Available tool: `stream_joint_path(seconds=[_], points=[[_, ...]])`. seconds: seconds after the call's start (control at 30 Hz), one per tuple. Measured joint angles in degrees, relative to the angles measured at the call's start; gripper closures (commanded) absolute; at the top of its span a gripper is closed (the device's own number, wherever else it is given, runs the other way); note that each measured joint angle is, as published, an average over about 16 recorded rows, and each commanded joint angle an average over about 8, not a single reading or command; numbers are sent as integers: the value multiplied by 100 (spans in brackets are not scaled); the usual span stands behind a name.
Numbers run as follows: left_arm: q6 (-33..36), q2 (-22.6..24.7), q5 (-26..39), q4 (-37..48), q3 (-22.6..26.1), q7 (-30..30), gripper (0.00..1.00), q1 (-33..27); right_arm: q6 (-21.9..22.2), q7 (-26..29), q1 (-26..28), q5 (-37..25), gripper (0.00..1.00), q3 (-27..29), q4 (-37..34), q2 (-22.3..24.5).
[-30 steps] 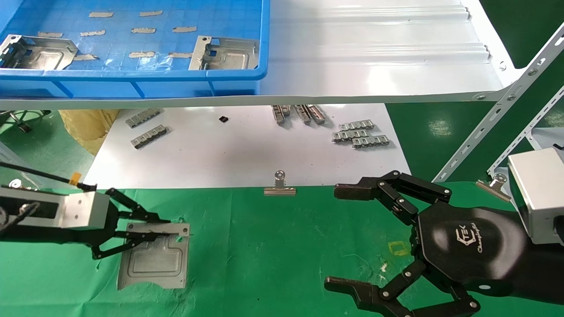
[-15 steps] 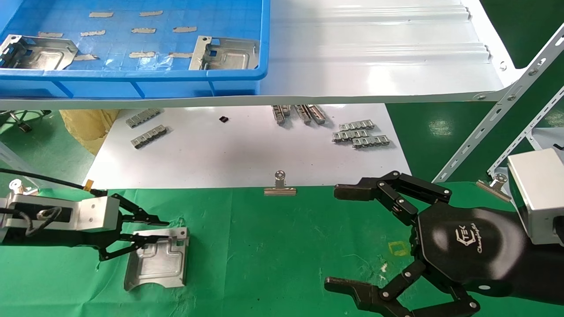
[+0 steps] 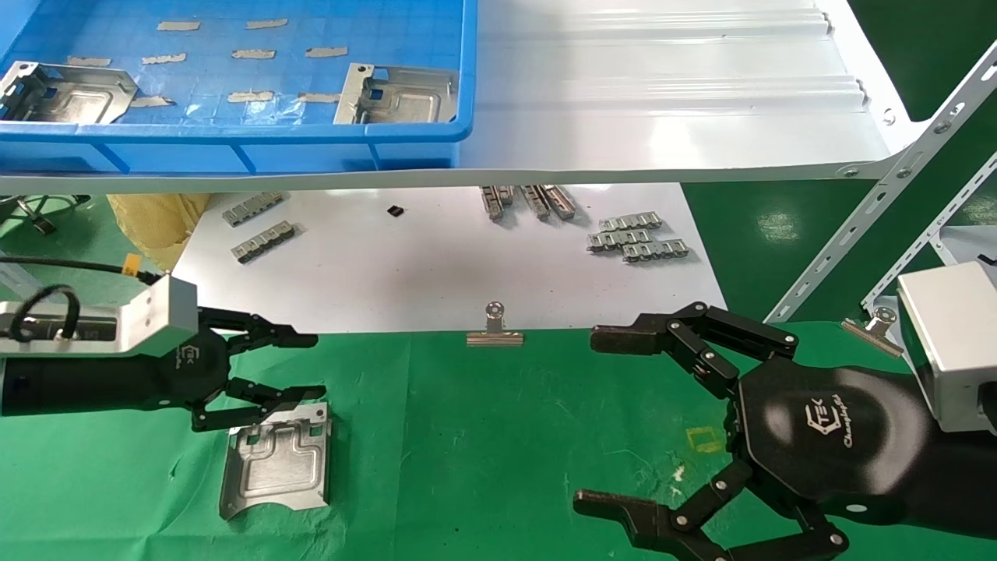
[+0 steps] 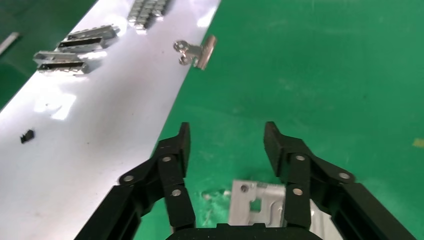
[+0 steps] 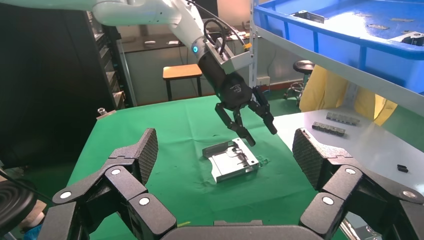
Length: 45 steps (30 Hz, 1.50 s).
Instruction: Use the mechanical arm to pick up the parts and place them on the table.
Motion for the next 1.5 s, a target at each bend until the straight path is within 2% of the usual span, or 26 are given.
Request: stream_joint_path(seconds=[0.3,0.57,1.5], points=[[16,-61,-207,-101,-72,-349,0,104,1,0,-1,0,0,0,-1,0],[-27,-152,-301,-521,-303,-559,0,325,0,0,0,0,0,0,-1,0],[-306,-810,-1112,-3458,-1934,-2321,0,1949,0,-1,0,1,0,-1,-2,0]])
